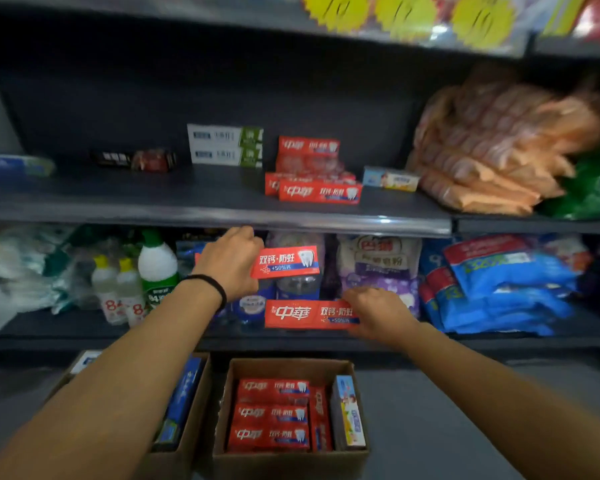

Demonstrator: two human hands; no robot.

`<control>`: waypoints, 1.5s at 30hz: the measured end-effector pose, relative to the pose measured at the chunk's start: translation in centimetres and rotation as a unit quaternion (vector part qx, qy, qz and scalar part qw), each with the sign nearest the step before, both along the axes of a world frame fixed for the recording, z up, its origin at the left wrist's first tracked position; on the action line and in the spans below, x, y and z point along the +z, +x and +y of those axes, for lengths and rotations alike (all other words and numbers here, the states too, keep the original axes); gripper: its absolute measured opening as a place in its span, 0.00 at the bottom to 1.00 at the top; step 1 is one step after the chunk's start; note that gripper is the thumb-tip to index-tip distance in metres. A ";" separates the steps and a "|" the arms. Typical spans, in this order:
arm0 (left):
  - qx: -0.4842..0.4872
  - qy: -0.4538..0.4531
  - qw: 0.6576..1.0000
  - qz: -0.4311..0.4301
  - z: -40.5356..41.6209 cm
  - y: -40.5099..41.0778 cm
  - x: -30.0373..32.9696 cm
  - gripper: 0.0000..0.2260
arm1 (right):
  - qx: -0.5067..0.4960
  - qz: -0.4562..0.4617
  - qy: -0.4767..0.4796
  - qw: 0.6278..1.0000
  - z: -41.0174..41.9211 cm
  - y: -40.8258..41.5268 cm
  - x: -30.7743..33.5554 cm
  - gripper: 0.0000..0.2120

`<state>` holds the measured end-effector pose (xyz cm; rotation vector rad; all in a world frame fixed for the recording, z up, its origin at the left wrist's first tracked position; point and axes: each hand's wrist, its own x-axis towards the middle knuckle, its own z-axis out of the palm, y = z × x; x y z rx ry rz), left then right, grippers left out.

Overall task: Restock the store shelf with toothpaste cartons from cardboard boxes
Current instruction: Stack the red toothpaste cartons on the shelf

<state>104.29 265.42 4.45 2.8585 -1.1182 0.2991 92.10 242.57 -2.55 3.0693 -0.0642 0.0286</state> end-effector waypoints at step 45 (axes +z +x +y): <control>0.051 -0.075 0.993 -0.074 -4.1 18.3 10.8 0.22 | 0.035 -0.121 -0.136 0.983 -7.7 21.0 12.9 0.28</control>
